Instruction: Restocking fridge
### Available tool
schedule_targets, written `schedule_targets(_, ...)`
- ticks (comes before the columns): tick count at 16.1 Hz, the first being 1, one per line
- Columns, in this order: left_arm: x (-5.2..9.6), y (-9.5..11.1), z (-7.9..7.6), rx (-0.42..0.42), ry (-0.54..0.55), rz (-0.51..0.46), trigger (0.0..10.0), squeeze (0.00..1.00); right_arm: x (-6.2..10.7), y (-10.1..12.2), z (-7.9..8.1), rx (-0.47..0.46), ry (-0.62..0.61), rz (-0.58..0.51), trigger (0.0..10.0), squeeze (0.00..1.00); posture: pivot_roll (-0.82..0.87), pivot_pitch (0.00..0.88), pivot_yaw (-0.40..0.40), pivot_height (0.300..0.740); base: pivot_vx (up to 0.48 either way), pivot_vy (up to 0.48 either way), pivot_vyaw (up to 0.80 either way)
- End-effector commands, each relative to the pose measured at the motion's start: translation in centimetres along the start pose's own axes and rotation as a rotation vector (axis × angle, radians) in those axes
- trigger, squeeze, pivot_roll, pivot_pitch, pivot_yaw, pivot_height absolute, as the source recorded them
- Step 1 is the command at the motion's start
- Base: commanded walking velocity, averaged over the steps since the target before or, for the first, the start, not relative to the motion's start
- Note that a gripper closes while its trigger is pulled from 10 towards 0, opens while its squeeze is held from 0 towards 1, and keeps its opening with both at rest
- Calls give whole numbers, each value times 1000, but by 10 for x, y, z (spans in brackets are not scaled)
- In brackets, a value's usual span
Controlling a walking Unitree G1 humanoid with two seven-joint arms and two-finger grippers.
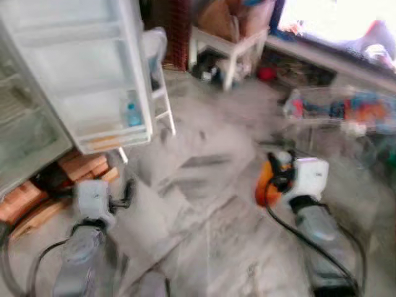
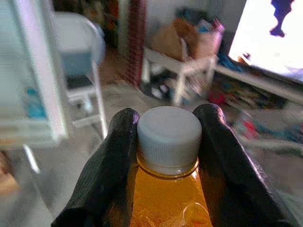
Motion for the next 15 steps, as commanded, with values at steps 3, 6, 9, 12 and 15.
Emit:
schedule_targets(3, -5, 13, -7, 106, 15, -61, 10000, 0, -3, 6, -3, 16, -1, -31, 10000, 0, 82, 46, -58, 740, 0, 0, 800)
schedule_targets(6, -3, 15, -4, 116, 23, -63, 10000, 0, -1, 6, -9, 21, -26, -34, 10000, 0, 84, 56, -50, 740, 0, 0, 800)
schedule_targets(9, -13, 29, -12, 101, -21, -96, 10000, 0, -7, 11, -1, 18, -11, -61, 10000, 0, 77, 66, -29, 740, 0, 0, 800)
schedule_targets(12, -13, 29, -14, 99, -33, -90, 10000, 0, -6, 8, 3, 9, 7, -51, 10000, 0, 72, 71, -35, 740, 0, 0, 800)
schedule_targets(15, -12, 27, -19, 102, -47, -88, 10000, 0, -6, 6, 7, -1, 32, -47, 10000, 0, 76, 75, -46, 740, 0, 0, 144)
Point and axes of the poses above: a point about 5 cm out from each wrist's last joint towards the gripper, its own x axis pointing back from the gripper into the wrist, its own y axis along the axis of the wrist's last joint, z = x × y, the point moved 6 cm from there along -x, pointing out of the wrist towards the gripper, and after that the axes turned 5 degrees about x, right-handed, at the moved point
